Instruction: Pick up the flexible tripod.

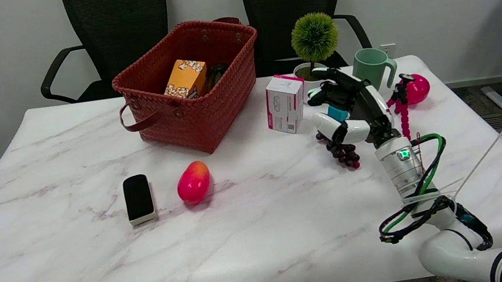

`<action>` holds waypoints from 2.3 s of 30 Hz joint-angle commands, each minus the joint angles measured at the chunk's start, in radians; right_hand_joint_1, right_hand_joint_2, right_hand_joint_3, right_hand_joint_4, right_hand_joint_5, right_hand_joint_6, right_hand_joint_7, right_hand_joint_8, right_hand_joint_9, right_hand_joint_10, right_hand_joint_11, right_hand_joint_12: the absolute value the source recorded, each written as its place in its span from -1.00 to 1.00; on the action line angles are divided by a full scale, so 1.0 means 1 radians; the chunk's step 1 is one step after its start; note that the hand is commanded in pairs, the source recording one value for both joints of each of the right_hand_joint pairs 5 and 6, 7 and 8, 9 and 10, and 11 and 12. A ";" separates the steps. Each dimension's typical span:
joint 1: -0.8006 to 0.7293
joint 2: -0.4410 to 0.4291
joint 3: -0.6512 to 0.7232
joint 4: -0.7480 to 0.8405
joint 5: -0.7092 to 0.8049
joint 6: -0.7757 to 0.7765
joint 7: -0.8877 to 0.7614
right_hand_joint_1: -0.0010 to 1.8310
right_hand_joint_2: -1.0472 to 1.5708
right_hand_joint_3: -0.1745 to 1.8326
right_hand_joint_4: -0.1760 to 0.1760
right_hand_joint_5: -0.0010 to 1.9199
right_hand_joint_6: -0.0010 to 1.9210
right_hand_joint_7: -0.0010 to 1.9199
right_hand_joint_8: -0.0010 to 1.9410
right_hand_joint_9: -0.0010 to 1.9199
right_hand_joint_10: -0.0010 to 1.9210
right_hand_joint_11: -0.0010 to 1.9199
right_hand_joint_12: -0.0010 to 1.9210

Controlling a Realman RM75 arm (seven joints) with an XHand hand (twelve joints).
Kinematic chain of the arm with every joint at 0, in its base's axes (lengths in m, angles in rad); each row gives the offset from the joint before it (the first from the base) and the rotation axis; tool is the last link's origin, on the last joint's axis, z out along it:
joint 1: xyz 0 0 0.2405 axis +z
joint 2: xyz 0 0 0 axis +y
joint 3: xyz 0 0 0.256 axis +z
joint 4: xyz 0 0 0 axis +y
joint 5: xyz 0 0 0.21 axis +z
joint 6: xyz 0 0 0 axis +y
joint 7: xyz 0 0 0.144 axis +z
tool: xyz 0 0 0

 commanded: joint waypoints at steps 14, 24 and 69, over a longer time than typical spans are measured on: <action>0.010 0.007 -0.054 -0.086 -0.007 0.111 0.104 0.28 0.03 0.06 0.00 -0.46 -0.46 -0.04 -0.05 -0.24 -0.24 -0.23 -0.23; -0.018 0.000 -0.017 -0.052 0.003 0.188 0.104 0.26 0.09 0.05 0.00 -0.36 -0.36 -0.06 -0.07 -0.23 -0.23 -0.17 -0.17; -0.142 -0.026 0.249 -0.238 0.338 0.380 0.032 0.22 0.03 0.11 0.00 -0.22 -0.22 -0.31 -0.32 -0.34 -0.34 -0.27 -0.27</action>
